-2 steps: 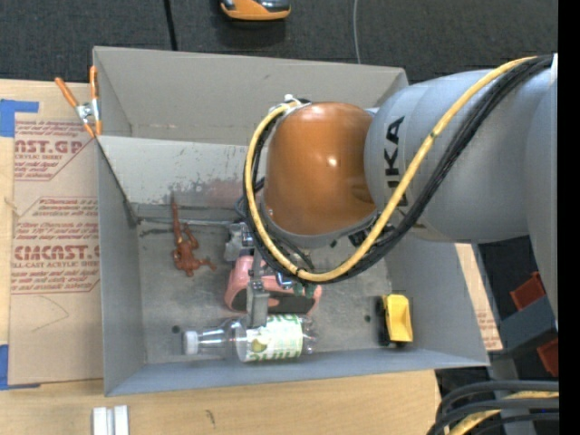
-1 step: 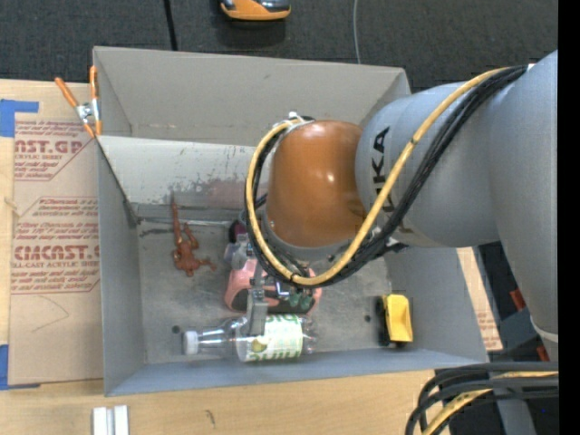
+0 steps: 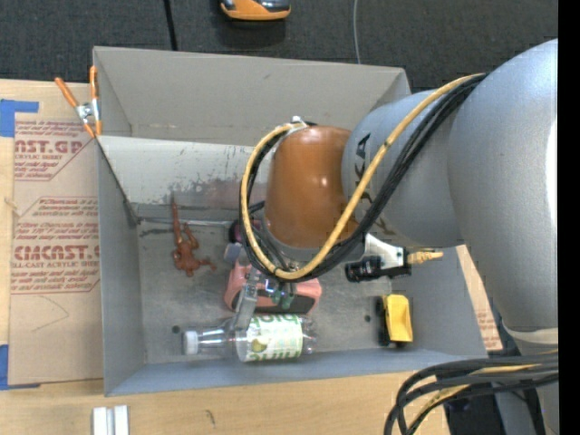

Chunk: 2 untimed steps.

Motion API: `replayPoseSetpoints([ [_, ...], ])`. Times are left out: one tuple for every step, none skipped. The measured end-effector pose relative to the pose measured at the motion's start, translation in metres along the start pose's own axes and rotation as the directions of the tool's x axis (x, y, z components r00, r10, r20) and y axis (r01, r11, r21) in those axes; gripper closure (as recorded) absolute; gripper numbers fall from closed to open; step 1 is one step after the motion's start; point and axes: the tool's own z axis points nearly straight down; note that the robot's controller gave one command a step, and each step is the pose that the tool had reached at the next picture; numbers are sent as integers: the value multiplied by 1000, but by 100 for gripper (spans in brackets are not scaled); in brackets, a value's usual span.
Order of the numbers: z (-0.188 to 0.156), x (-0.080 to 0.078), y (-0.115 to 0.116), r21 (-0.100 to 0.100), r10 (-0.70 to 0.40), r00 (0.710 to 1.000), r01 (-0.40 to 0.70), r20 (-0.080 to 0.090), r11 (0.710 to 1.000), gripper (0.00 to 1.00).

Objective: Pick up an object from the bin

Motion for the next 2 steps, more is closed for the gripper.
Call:
replayPoseSetpoints([
  [29,-22,-38,-4,-96,995,96,9,995,0],
  [57,-46,-46,2,101,995,-101,-5,995,100],
])
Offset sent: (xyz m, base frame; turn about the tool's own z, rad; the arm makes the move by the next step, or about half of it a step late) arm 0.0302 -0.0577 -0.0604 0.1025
